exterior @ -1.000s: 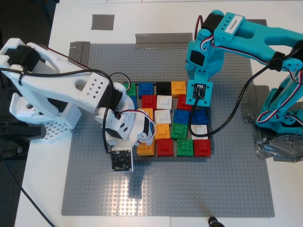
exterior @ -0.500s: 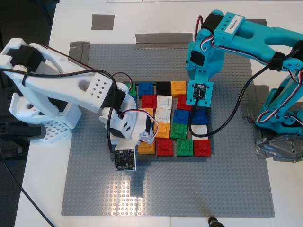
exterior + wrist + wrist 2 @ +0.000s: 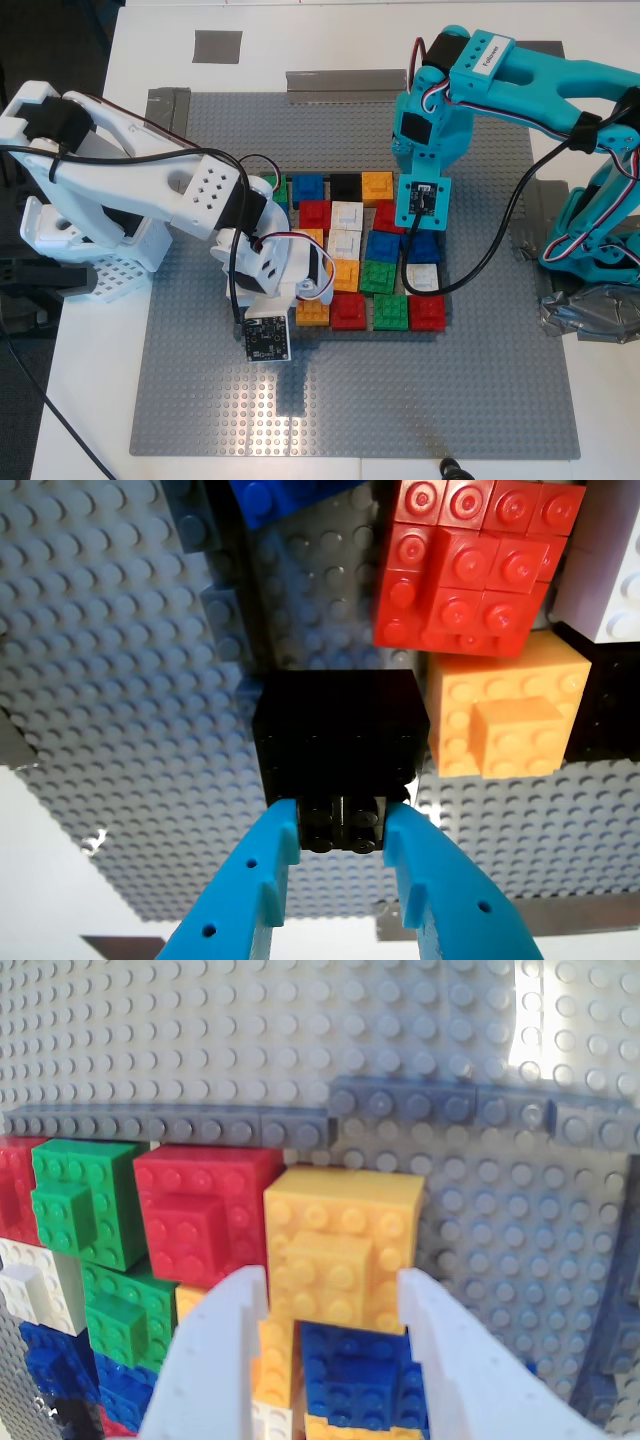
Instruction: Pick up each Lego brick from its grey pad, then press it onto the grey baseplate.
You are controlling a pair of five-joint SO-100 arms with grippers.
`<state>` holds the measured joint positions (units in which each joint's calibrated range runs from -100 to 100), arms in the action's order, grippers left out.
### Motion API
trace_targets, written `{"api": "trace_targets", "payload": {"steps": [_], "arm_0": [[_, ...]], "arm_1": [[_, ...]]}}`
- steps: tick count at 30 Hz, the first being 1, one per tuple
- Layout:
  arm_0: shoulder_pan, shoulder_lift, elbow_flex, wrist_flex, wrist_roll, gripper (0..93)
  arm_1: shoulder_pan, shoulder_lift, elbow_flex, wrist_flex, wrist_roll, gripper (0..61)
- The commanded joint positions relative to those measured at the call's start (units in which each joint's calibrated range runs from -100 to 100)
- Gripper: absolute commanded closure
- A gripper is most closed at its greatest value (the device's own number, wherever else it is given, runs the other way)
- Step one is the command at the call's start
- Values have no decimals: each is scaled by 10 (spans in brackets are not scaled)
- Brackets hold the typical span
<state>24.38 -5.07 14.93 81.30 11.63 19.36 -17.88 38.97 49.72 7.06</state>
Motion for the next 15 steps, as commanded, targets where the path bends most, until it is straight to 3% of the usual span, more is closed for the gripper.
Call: {"api": "trace_targets", "payload": {"steps": [1, 15], "arm_0": [[-7, -9, -3, 6, -2, 927], [-4, -2, -3, -2, -2, 927]], "arm_1": [[8, -16, -37, 5, 4, 430], [-2, -88, -161, 144, -1, 413]]}}
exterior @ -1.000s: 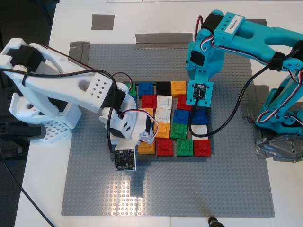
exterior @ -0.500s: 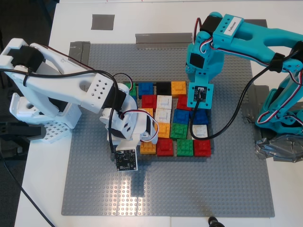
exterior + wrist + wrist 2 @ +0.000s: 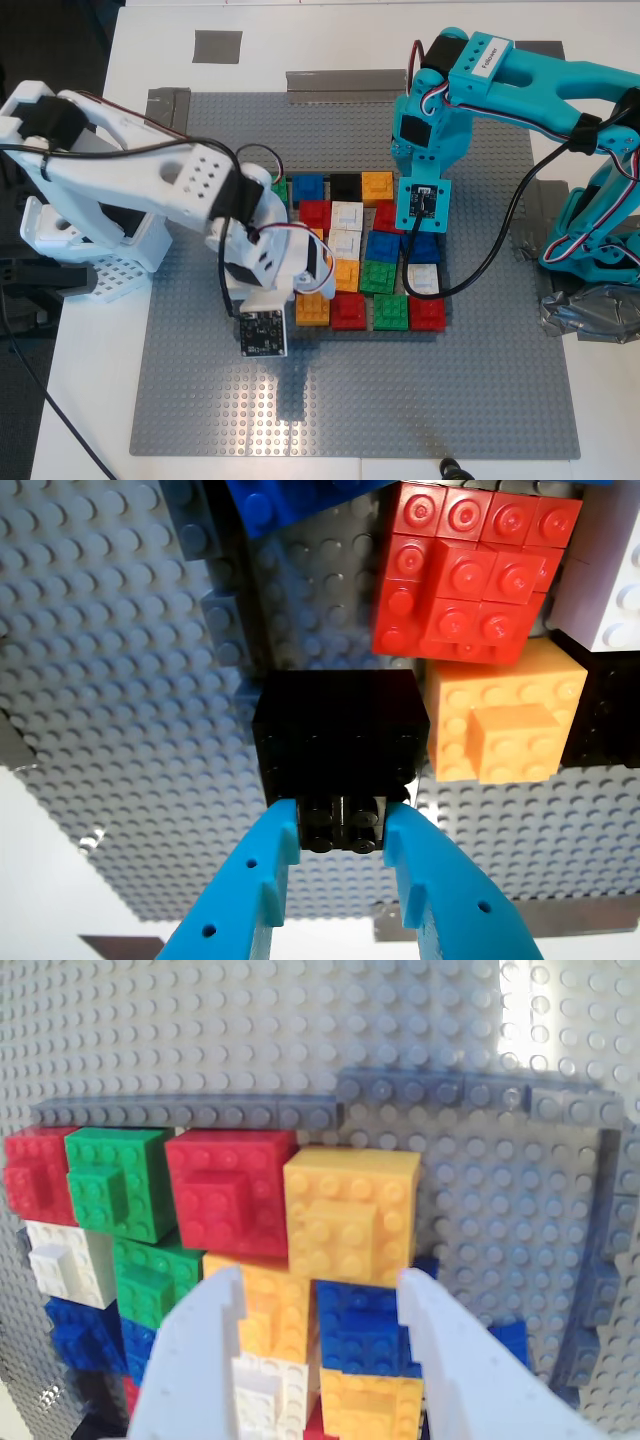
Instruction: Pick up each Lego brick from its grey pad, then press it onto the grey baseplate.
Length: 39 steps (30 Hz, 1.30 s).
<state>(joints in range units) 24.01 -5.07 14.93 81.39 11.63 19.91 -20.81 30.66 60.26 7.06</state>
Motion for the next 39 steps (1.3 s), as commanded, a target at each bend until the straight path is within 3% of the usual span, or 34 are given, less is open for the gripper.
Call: {"api": "trace_targets", "payload": {"steps": [1, 5, 7, 8, 11, 17, 26, 39], "arm_0": [[0, -2, -3, -3, -2, 927], [0, -2, -3, -3, -1, 927], [0, -1, -3, -3, -1, 927], [0, -1, -2, -3, -1, 927], [0, -1, -2, -3, -1, 927], [1, -1, 6, -19, -2, 927], [2, -1, 48, -32, -1, 927], [11, -1, 48, -42, 2, 927]], "arm_1": [[-10, -66, -86, 48, 0, 413], [-33, -88, -126, 100, 2, 425], [-56, -97, -149, 130, 2, 491], [-70, -102, -160, 143, 2, 560], [-137, -109, -201, 214, 0, 611], [-266, -172, -183, 236, -10, 612], [-515, -203, -151, 196, -41, 612], [-633, -163, -145, 149, -79, 612]]}}
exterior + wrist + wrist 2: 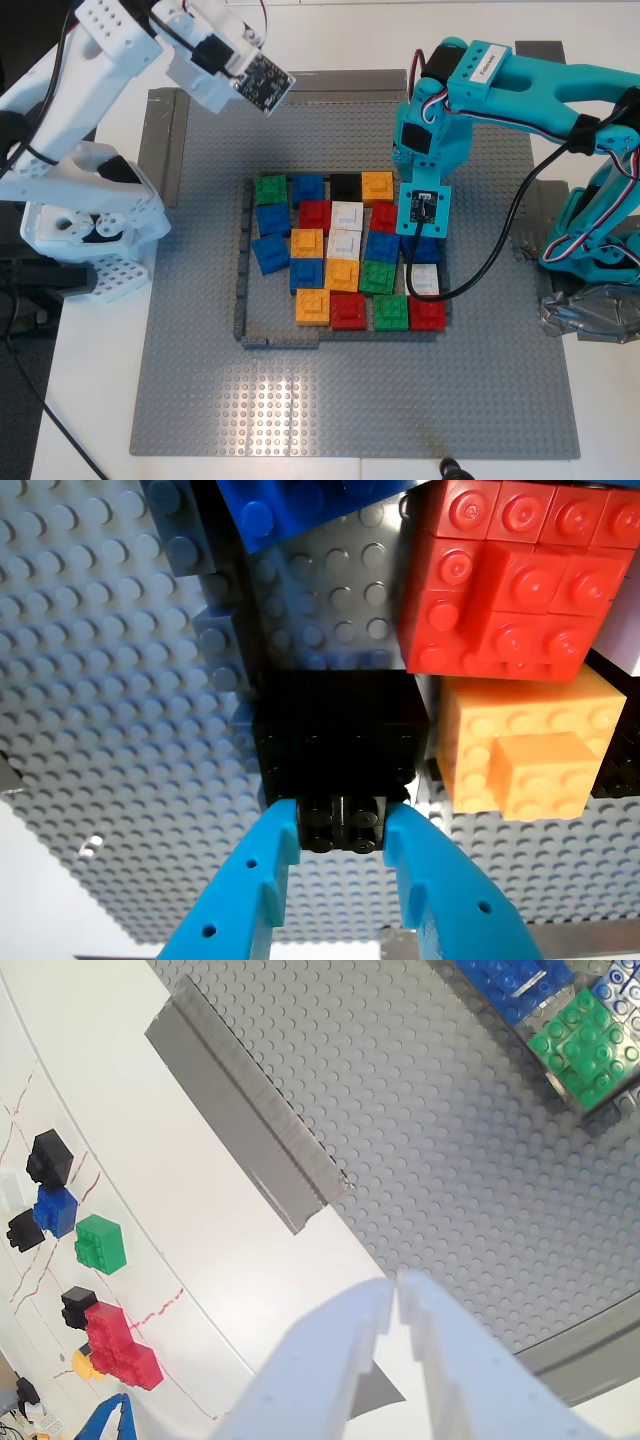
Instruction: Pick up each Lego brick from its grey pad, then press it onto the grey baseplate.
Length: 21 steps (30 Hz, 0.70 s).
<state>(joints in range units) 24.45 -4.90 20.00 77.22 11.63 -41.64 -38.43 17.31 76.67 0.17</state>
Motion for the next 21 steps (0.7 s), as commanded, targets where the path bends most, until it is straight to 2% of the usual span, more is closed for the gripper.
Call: {"api": "trace_targets", "payload": {"steps": [1, 7, 11, 21], "arm_0": [[7, -2, -3, 0, 2, 927], [7, -2, -5, -4, 2, 927], [13, -2, -5, -14, 2, 927], [14, -2, -6, -14, 2, 927]], "arm_1": [[-21, 20, -12, -20, -13, 612], [-55, 56, -18, -41, -23, 612], [-83, 76, -17, -54, -16, 612], [-153, 159, -79, -17, -27, 612]]}}
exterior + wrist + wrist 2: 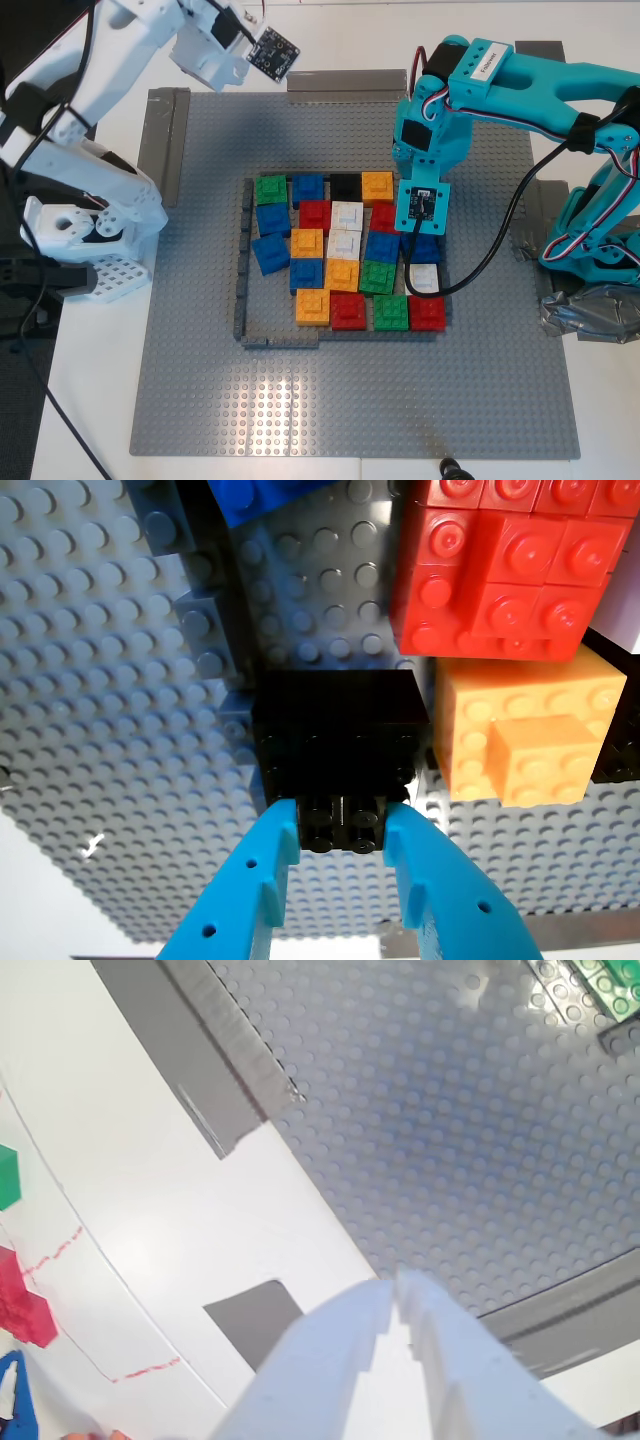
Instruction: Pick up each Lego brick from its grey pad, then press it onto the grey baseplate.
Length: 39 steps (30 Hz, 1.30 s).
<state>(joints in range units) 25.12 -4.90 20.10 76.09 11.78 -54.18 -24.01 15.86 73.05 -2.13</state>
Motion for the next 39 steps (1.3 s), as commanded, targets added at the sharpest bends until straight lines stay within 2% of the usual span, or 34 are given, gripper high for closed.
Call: {"api": "trace_targets", "payload": {"steps": [1, 6, 12, 20, 25, 33, 39], "arm_0": [[7, -2, -7, -3, 1, 927], [7, -2, -7, -3, 1, 927], [9, -2, -5, -3, 1, 927], [15, -2, -3, -2, 1, 927], [15, -2, -1, 2, 1, 865], [15, -3, 0, 3, 1, 855], [15, -3, 0, 4, 1, 748]], "arm_1": [[-32, 17, -69, 20, -4, 612], [-50, 2, -73, 32, -1, 612], [-71, -47, -14, 12, 0, 612], [-69, 7, -65, 22, 0, 612], [-69, 27, -76, 32, 5, 612], [-71, 56, -112, 47, 1, 612], [-74, 84, -146, 56, 1, 612]]}}
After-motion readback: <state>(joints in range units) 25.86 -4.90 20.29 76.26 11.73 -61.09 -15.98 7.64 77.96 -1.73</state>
